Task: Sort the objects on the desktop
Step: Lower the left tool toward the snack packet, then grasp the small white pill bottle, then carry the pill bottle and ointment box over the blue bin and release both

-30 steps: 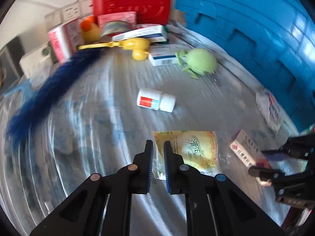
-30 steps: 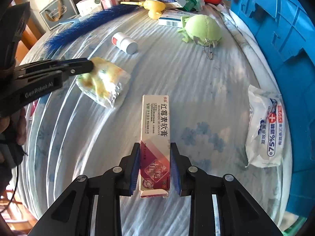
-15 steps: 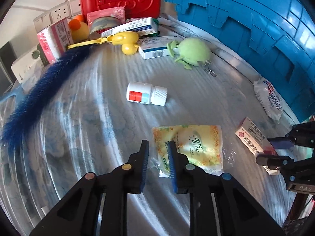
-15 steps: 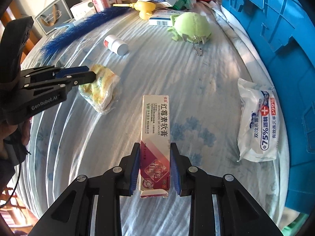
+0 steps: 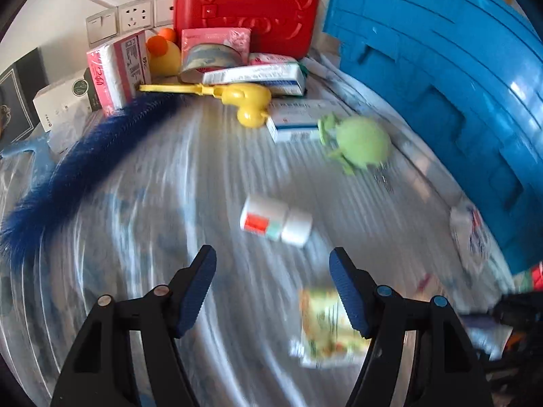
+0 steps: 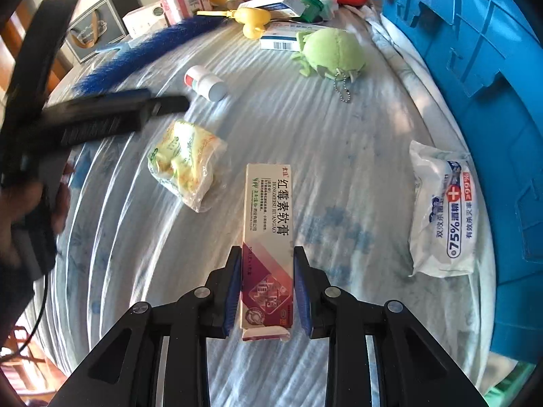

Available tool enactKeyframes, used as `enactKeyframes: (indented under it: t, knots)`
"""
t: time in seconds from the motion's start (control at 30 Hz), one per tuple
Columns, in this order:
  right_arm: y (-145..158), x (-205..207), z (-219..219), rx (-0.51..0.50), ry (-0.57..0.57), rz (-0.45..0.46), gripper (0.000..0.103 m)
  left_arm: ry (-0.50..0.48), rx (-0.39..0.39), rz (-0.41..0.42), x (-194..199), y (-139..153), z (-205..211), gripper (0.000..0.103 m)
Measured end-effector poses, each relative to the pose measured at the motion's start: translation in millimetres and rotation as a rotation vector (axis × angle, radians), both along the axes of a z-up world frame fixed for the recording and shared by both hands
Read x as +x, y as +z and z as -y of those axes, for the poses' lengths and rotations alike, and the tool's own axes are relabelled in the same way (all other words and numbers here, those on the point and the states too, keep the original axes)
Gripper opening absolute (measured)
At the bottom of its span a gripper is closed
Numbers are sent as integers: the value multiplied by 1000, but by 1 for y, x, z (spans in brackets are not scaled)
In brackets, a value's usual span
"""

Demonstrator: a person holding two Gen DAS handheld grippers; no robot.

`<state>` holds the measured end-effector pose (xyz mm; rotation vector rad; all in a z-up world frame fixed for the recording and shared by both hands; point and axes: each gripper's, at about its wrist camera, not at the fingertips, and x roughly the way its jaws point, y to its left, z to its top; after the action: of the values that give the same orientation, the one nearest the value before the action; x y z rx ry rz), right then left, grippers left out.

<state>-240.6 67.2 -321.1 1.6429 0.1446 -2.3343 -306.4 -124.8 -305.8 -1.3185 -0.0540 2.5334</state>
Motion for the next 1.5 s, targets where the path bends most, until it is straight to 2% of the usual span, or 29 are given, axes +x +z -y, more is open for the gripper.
enactKeyframes:
  t: [0.17,0.23,0.4,0.5,0.57,0.8,0.97,1.17,1.37,1.5]
  knots:
    - [-3,1,0,-5,-1,14,28,122,13,71,-24,-13,-11,68]
    - [-2,0,-3,-13,0,15,28,156,9,75,-26,-16,-18,65]
    - [2,-6,-16,-27,-7,9,28,284,46,89,-37,-26,-13,64]
    - [4,-9,-21,-42,-3,0,28,321,7,97,-36,-25,-14,54]
    - [3,-10,-21,-41,6,2,28,307,29,98,-30,-25,-12,54]
    - [-8,-15,-24,-7,39,24,28,226,22,56,2,-15,-3,53]
    - [9,-14,-27,-18,39,-17,28,157,-19,-13,18,22,0,53]
    - [47,-2,-21,-45,55,-95,28,57,-69,-109,33,77,-10,53]
    - [125,21,-19,-106,29,-240,28,-15,-58,-234,51,148,-22,54]
    - [205,52,-45,-185,-57,-397,28,-89,-37,-333,58,204,-46,54]
